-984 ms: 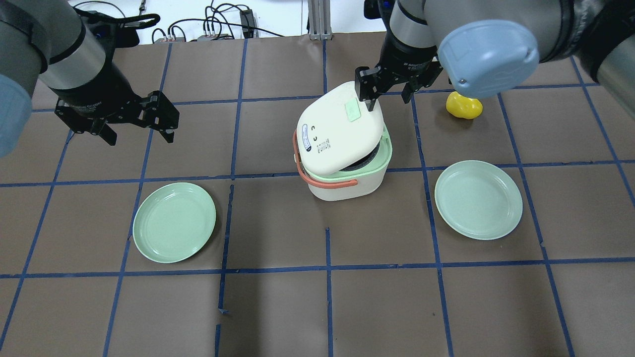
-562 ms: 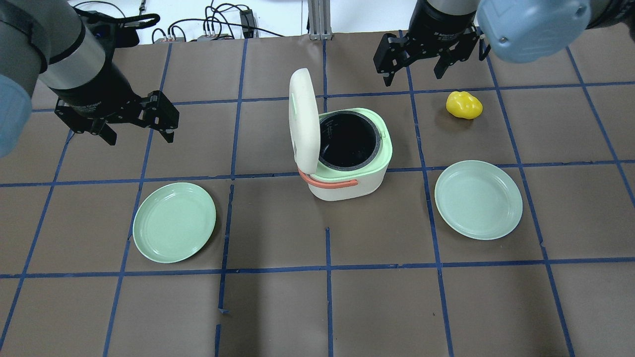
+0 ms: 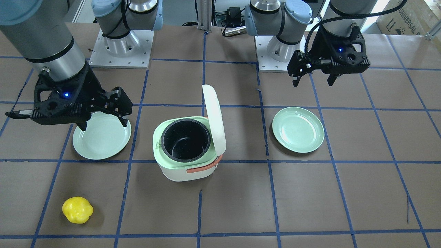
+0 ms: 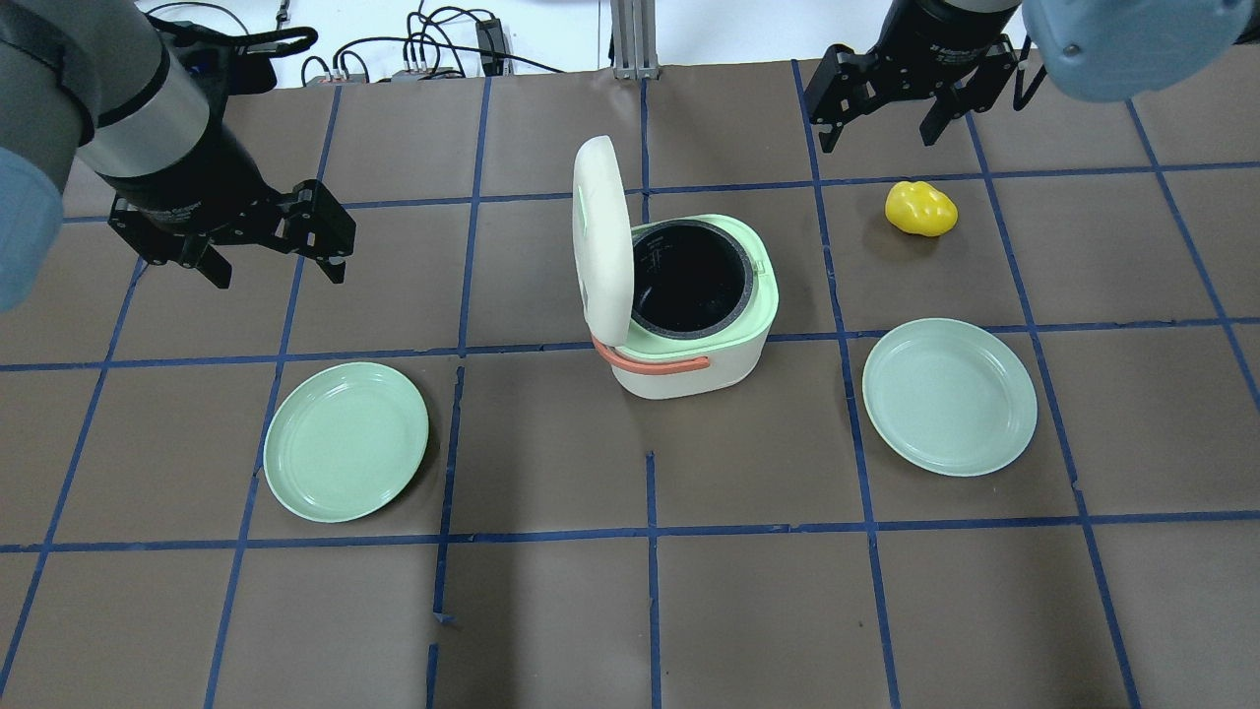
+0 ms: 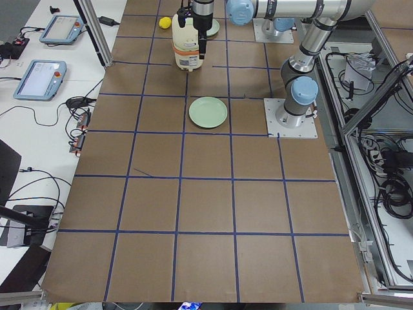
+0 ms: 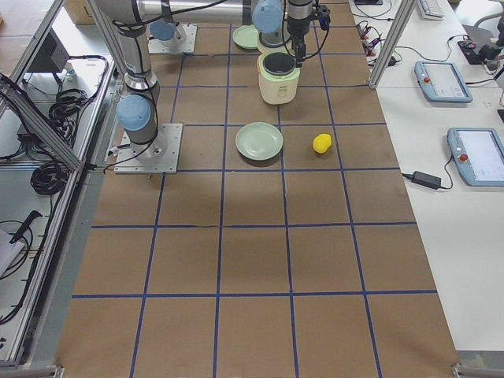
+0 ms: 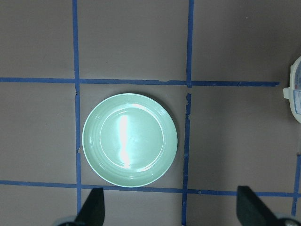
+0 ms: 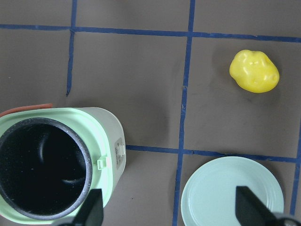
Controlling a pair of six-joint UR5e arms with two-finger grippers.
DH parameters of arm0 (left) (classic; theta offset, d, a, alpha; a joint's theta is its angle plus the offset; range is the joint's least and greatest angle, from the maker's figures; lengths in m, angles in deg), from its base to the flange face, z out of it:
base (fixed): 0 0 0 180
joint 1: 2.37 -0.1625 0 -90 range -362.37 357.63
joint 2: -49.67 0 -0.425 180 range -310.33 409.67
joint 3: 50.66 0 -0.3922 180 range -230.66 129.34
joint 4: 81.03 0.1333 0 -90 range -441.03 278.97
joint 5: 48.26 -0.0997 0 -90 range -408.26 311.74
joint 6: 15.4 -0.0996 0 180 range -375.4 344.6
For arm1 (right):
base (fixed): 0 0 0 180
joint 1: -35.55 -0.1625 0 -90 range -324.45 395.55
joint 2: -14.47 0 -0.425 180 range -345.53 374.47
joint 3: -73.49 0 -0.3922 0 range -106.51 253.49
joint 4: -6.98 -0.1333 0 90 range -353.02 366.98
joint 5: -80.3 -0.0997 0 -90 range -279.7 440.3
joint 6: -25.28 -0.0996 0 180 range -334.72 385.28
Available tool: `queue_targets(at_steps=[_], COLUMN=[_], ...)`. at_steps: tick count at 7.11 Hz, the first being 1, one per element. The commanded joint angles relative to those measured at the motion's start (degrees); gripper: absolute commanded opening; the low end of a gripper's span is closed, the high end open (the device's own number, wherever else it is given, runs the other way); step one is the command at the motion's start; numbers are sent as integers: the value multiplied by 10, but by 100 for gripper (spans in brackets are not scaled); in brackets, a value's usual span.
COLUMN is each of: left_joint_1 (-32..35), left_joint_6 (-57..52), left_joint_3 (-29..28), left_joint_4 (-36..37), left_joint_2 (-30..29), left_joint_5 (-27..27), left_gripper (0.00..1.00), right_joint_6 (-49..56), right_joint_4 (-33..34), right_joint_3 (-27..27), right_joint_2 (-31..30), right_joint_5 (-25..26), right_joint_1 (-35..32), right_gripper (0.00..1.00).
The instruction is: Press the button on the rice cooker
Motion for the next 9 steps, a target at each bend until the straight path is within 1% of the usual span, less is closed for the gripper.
queue_targets(at_steps=[1, 2, 3, 5, 6, 9], left_joint_1=[0, 0, 0, 0, 0, 0], left_joint_6=[0, 0, 0, 0, 0, 0], left_joint_3=[0, 0, 0, 0, 0, 0], left_joint_4=[0, 0, -1, 0, 0, 0], left_joint_2=[0, 0, 0, 0, 0, 0], left_joint_5=[0, 0, 0, 0, 0, 0], left_gripper=[100, 100, 100, 100, 100, 100], right_joint_6=[0, -4, -11, -12, -12, -11], right_joint_4=[2, 3, 1, -2, -3, -5], right_joint_3=[-1, -1, -1, -1, -1, -2], right_joint_2=[0, -1, -1, -1, -1, -5], right_joint_5=[33, 51, 52, 35, 16, 18], right_joint_1=[8, 8, 7, 7, 7, 7], right_gripper=[100, 100, 100, 100, 99, 100])
